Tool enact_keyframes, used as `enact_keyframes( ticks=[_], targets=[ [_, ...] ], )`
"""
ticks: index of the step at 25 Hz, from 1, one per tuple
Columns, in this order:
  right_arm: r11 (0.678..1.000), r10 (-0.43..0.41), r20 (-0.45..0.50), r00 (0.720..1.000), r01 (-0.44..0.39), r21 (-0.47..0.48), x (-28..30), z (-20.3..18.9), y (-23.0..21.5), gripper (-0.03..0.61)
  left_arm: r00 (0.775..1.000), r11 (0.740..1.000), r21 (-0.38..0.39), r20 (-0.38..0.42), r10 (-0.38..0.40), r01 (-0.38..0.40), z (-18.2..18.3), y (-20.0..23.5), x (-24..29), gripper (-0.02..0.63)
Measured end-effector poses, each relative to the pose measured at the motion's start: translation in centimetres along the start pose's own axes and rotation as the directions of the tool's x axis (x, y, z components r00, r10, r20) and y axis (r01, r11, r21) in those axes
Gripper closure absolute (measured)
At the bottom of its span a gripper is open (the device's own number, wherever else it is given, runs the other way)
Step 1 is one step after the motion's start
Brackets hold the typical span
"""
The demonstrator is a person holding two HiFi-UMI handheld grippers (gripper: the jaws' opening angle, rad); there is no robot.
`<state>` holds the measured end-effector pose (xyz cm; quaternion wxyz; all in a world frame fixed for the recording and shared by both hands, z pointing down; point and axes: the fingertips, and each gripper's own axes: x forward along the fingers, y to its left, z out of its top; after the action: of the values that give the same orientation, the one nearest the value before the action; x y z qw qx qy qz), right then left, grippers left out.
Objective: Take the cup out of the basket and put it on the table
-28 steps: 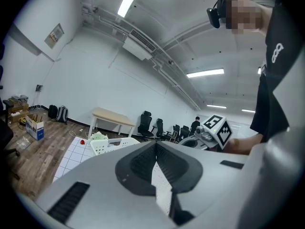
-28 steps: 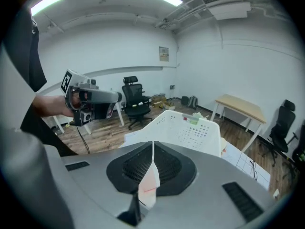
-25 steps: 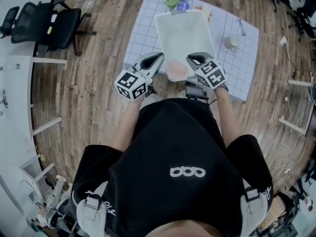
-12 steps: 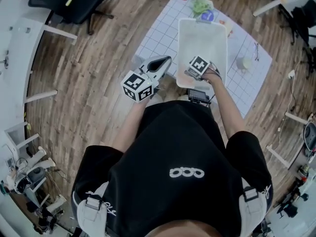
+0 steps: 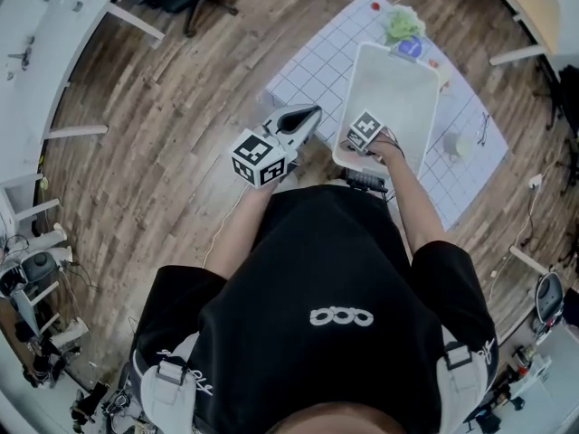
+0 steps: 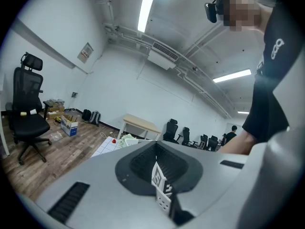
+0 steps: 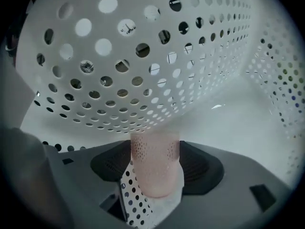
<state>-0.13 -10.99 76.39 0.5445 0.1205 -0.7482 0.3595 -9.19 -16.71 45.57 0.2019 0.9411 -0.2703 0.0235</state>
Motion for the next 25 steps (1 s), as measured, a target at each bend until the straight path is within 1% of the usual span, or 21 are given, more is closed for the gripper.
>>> enact_keyframes(
  ticks=[2,7,14,18,21,23,25],
  targets=[
    [1.0,0.016,-0.01,1.0,-0.016,-0.001,0.6,-0.1,0.1,0.275,1.0,1.0,-0.002,0.005,0.019,-0.019,0.0,0.2,-0.4,0.604],
    [0.998,0.043,-0.043,0.998,-0.046,-0.049,1.8,-0.2,0.8,0.251,0.997,0.998,-0.005,0.022,0.068,-0.068,0.0,0.6,-1.6,0.604],
    [0.995,0.078,-0.033,0.996,-0.079,-0.054,2.3,-0.1,0.6,0.236,0.993,0.994,-0.011,0.039,0.109,-0.108,-0.2,0.5,-2.7,0.604],
    [0.994,0.068,-0.036,0.997,-0.071,-0.08,2.4,-0.1,0.6,0.237,0.991,0.993,-0.014,0.047,0.121,-0.121,-0.2,0.5,-3.0,0.604],
    [0.995,0.04,-0.049,0.998,-0.044,-0.093,2.0,-0.4,0.4,0.237,0.992,0.993,-0.011,0.048,0.118,-0.117,-0.1,0.4,-3.1,0.604],
    [0.995,0.029,-0.036,0.999,-0.032,-0.091,1.4,-0.3,0.2,0.237,0.993,0.994,-0.009,0.046,0.112,-0.112,0.0,0.3,-3.0,0.604],
    [0.997,0.019,-0.002,1.0,-0.019,-0.075,0.4,0.0,-0.3,0.236,0.994,0.995,-0.005,0.043,0.101,-0.101,0.1,0.3,-2.7,0.605]
  ],
)
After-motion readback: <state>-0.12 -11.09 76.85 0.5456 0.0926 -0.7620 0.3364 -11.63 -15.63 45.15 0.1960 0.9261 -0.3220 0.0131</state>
